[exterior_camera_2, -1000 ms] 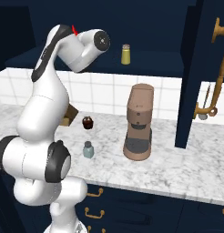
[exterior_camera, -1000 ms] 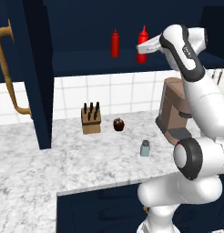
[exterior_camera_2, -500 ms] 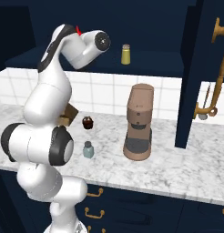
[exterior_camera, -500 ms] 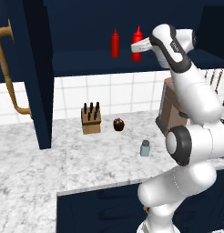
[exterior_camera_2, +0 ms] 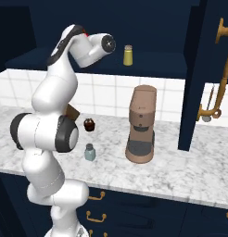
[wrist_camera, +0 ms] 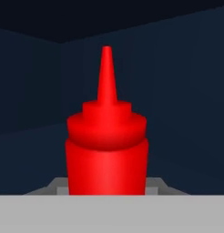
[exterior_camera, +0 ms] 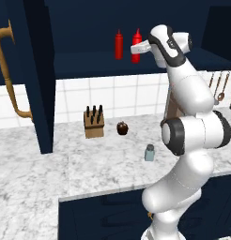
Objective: Put the shaker and condiment bottle from the counter next to their counterparts in the cabinet.
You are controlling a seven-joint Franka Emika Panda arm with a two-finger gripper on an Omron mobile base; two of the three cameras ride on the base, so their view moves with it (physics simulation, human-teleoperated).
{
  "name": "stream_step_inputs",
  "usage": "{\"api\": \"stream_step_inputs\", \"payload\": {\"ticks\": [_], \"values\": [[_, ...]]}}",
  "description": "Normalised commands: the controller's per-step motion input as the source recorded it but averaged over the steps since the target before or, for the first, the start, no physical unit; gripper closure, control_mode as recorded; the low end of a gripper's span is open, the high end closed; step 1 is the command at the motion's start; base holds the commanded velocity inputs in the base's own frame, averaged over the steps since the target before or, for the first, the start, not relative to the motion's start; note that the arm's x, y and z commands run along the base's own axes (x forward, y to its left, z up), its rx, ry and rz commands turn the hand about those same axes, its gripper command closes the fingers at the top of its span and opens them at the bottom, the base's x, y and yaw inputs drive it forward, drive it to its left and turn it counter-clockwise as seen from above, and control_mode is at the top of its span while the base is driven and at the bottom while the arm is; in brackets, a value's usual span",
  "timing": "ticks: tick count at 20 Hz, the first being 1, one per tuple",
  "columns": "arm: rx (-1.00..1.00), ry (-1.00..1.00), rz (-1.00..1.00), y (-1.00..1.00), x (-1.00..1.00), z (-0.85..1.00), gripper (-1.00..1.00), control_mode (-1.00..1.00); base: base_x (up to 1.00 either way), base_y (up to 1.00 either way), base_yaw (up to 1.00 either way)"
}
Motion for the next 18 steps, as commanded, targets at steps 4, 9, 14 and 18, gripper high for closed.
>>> {"api": "stream_step_inputs", "payload": {"ticks": [4, 9, 14, 18], "values": [[-0.02, 0.00, 0.00, 0.00, 0.47, -0.03, 1.00, -1.00, 0.00, 0.00, 0.00], [0.00, 0.00, 0.00, 0.00, 0.48, 0.00, 1.00, -1.00, 0.00, 0.00, 0.00], [0.00, 0.00, 0.00, 0.01, 0.51, -0.09, 1.00, -1.00, 0.00, 0.00, 0.00], [0.00, 0.00, 0.00, 0.11, 0.32, -0.21, -1.00, -1.00, 0.00, 0.00, 0.00]]}}
